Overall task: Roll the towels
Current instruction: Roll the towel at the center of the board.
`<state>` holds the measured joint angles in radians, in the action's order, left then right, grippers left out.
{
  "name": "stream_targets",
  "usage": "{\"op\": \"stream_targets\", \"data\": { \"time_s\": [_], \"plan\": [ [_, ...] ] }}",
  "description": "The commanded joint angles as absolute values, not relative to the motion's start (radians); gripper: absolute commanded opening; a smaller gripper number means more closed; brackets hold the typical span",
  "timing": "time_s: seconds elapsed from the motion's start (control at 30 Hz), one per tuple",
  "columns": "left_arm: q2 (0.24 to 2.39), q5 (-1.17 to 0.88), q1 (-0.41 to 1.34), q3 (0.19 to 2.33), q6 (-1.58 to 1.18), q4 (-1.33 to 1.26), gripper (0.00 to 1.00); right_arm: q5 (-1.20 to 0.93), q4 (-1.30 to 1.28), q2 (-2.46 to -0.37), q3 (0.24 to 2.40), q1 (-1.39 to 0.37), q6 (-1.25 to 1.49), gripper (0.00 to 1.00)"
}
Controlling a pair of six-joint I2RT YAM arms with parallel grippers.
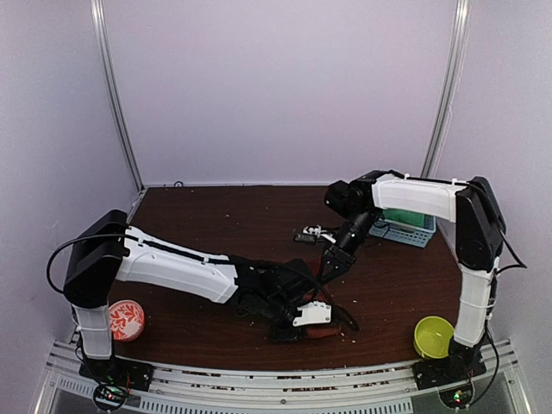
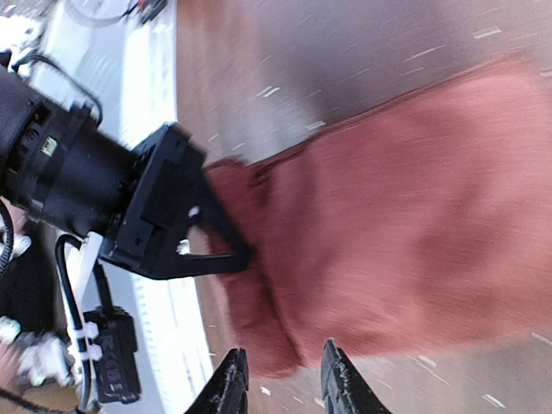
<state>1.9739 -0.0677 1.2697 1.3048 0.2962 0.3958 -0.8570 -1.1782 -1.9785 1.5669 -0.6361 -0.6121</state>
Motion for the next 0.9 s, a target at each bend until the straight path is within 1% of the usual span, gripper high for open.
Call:
{"op": "stream_targets", "data": {
  "time_s": [0.0, 0.1, 0.17, 0.27, 0.33, 0.43, 0.53, 0.6, 0.67, 0.77, 0.83, 0.87],
  "plan": [
    [2.014, -0.309, 1.210, 1.397, 0.237, 0.475, 0.00, -0.630, -1.188, -1.868, 1.705, -0.551, -0.573, 0.29],
    [2.055, -0.428, 1.169, 1.439, 0.211, 0.512, 0.00, -0.525, -1.156, -1.754, 1.783, -0.472, -0.545, 0.32],
    [2.093, -0.515, 1.132, 1.467, 0.186, 0.536, 0.00, -0.499, -1.092, -1.666, 1.776, -0.430, -0.508, 0.34],
    [2.161, -0.636, 1.082, 1.519, 0.148, 0.578, 0.00, -0.579, -1.058, -1.531, 1.701, -0.415, -0.521, 0.39],
    [2.191, -0.696, 1.063, 1.528, 0.133, 0.581, 0.00, -0.675, -1.054, -1.450, 1.632, -0.416, -0.546, 0.41],
    [2.223, -0.774, 1.043, 1.515, 0.107, 0.561, 0.00, -0.811, -1.124, -1.349, 1.551, -0.429, -0.657, 0.42],
    [2.247, -0.862, 1.011, 1.486, 0.060, 0.530, 0.00, -0.818, -1.187, -1.288, 1.488, -0.496, -0.735, 0.41],
    [2.256, -0.895, 0.992, 1.454, 0.025, 0.494, 0.00, -0.805, -1.220, -1.271, 1.445, -0.542, -0.787, 0.39],
    [2.265, -0.915, 0.979, 1.436, 0.003, 0.474, 0.00, -0.784, -1.263, -1.271, 1.390, -0.593, -0.872, 0.38],
    [2.297, -0.946, 0.967, 1.452, 0.001, 0.506, 0.00, -0.640, -1.221, -1.282, 1.324, -0.741, -0.855, 0.38],
    [2.318, -0.946, 0.966, 1.475, 0.000, 0.527, 0.01, -0.529, -1.144, -1.284, 1.261, -0.849, -0.816, 0.38],
    [2.326, -0.944, 0.966, 1.483, -0.005, 0.530, 0.01, -0.467, -1.057, -1.282, 1.223, -0.899, -0.781, 0.38]
  ]
}}
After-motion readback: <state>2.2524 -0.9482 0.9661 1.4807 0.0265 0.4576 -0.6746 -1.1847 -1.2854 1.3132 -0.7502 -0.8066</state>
